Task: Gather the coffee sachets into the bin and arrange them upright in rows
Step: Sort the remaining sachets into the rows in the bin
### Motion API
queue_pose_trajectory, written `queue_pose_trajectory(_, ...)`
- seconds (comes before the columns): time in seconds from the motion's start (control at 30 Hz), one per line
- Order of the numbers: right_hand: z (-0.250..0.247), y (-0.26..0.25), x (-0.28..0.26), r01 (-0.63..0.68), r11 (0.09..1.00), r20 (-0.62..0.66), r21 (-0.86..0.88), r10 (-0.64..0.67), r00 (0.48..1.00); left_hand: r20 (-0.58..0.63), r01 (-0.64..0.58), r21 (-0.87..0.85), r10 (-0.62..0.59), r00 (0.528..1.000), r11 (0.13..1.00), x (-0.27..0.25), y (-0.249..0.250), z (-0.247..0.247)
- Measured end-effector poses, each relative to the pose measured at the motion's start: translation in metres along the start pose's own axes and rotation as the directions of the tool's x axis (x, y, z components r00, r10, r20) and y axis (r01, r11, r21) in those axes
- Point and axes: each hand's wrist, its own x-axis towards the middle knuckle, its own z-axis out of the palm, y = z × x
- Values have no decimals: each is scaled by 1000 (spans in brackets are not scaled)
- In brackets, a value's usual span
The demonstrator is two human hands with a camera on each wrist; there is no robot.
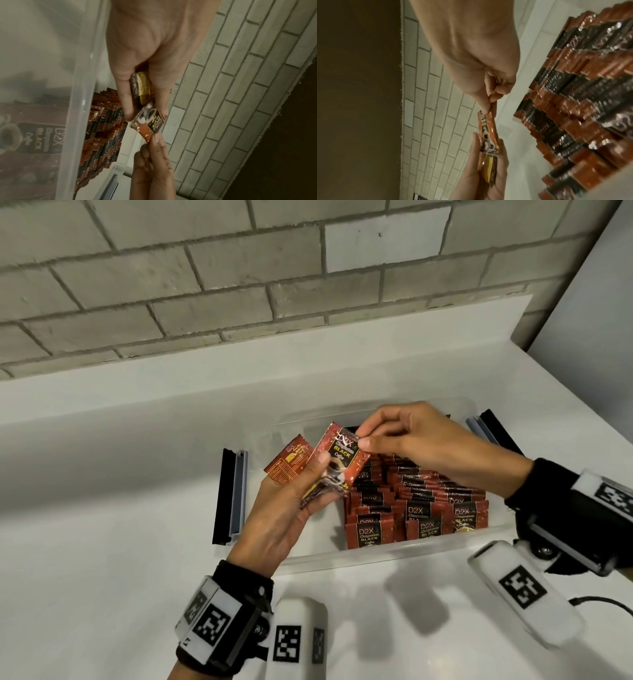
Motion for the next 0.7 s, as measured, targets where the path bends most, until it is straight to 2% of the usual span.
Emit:
queue_pose_trajectory(0.1,-12,2,-5,23,992,29,-127,-19,999,-98,-14,-105,4,995,994,4,0,-3)
queue_pose_trajectory(0.17,-15,6,-13,61,971,110,-232,-36,993,-148,-18,-185,-10,989,983,7,0,-6)
queue_pose_trajectory(0.23,-9,13,-24,131,930,230,-342,-53,972,-144,-4,-197,-24,989,980,7,0,-6)
queue_pose_trajectory(0.37,10,29,-36,205,848,391,-488,2,921,-120,6,-79,-16,993,997,6,-1,-6)
queue_pose_trajectory(0.57,16,36,-23,329,688,463,-646,12,886,-112,17,21,-14,994,1000,6,-4,-6)
queue_pose_trajectory(0.7,20,37,-19,390,534,421,-750,-70,905,-100,37,108,-27,995,993,6,-5,-6)
